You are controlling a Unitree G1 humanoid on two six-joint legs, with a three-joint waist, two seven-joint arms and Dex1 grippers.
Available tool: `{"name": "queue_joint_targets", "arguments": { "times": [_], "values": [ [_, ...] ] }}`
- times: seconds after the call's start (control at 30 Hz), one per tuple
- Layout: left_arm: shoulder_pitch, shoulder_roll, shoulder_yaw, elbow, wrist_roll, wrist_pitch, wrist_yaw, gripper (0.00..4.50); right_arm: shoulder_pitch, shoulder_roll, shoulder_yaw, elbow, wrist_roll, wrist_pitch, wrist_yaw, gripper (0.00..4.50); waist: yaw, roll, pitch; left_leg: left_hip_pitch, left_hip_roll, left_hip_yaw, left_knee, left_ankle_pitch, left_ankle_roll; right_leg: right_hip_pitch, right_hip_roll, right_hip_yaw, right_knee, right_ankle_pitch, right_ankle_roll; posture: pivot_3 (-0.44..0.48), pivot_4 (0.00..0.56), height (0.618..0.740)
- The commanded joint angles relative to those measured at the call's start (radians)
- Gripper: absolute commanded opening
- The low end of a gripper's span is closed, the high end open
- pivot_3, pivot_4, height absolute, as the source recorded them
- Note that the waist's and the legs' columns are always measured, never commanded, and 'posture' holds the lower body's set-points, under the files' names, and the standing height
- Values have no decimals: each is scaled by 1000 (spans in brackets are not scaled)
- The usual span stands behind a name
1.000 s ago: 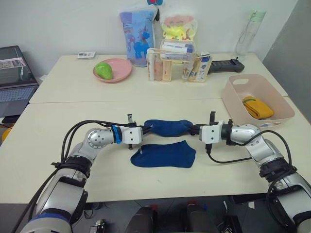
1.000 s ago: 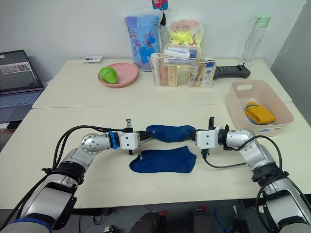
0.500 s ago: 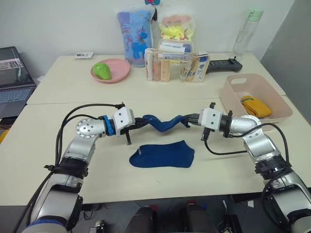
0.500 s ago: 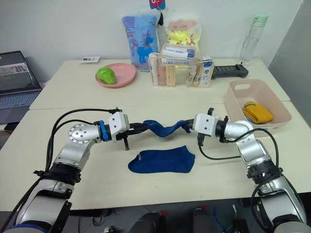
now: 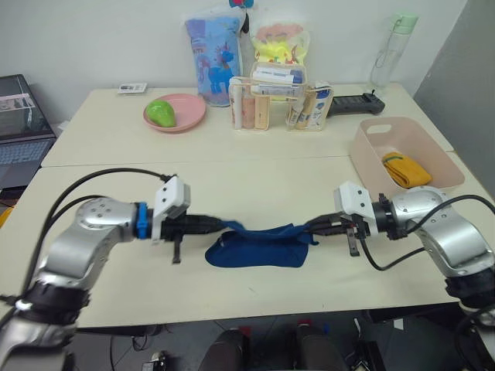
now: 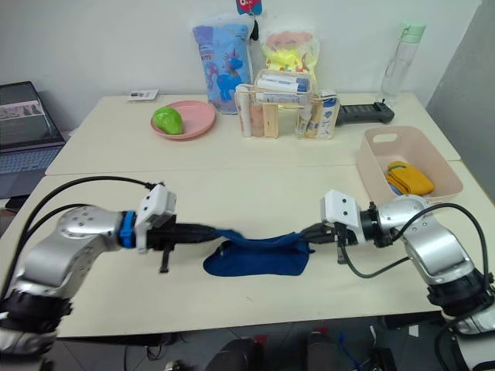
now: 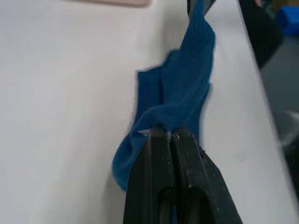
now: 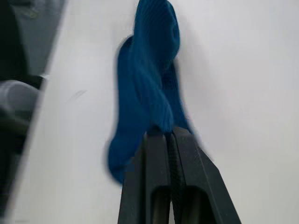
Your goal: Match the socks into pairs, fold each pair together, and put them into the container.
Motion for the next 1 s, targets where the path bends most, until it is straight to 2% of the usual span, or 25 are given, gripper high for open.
{"name": "queue_joint_targets", "arguments": {
  "times": [0.03, 0.13, 0.23, 0.37, 0.47, 0.6, 0.8, 1.0],
  "values": [
    [83, 49, 44, -133, -110, 144, -5, 41, 22, -16, -32, -131, 146, 187, -12, 0, 2, 0, 0, 1, 0, 0, 0, 0, 0, 1, 0, 0, 0, 0, 0, 0, 150, 740],
    [128, 43, 50, -179, -163, 243, 45, 41, 47, -25, -27, -176, 206, 284, -32, 0, 7, 0, 0, 1, 0, -1, 0, -3, 5, 2, 0, -1, -3, 0, 0, 0, 150, 740],
    [149, 31, 30, -182, -156, 284, 83, 41, 77, -25, -35, -205, 267, 357, -50, 0, 20, 0, 0, 1, 0, -1, 0, -3, 4, 3, 0, -1, -4, 0, 0, 0, 150, 740],
    [170, 21, -17, -135, -39, 190, 97, 41, 88, 3, -13, -184, 239, 368, -121, 0, 27, 0, 0, 1, 0, 0, 0, -2, 4, 3, 0, -1, -4, 0, 0, 0, 150, 740],
    [141, -6, -16, -105, -32, 196, 117, 41, 78, 2, 16, -153, 187, 338, -141, 0, 28, 0, 0, 1, 0, 0, 0, -2, 3, 3, 0, -1, -4, 0, 0, 0, 150, 740],
    [76, -17, -49, -31, 49, 163, 135, 41, 4, 18, 60, -27, 74, 311, -204, 0, 28, 0, 0, 0, 0, 0, 0, -1, 2, 3, 0, -1, -4, 0, 0, 0, 150, 740],
    [2, -58, -57, 11, 69, 179, 153, 41, -54, 55, 81, 41, 35, 302, -206, 0, 27, 0, 0, 0, 0, 0, 0, -1, 2, 2, 0, -1, -5, 0, 0, 0, 150, 740],
    [-62, -63, -107, 50, 144, 140, 149, 41, -77, 81, 102, 108, -10, 269, -203, 0, 26, 0, 0, 0, 0, 0, 0, -1, 2, 2, 0, -1, -5, 0, 0, 0, 150, 740]
  ]
}}
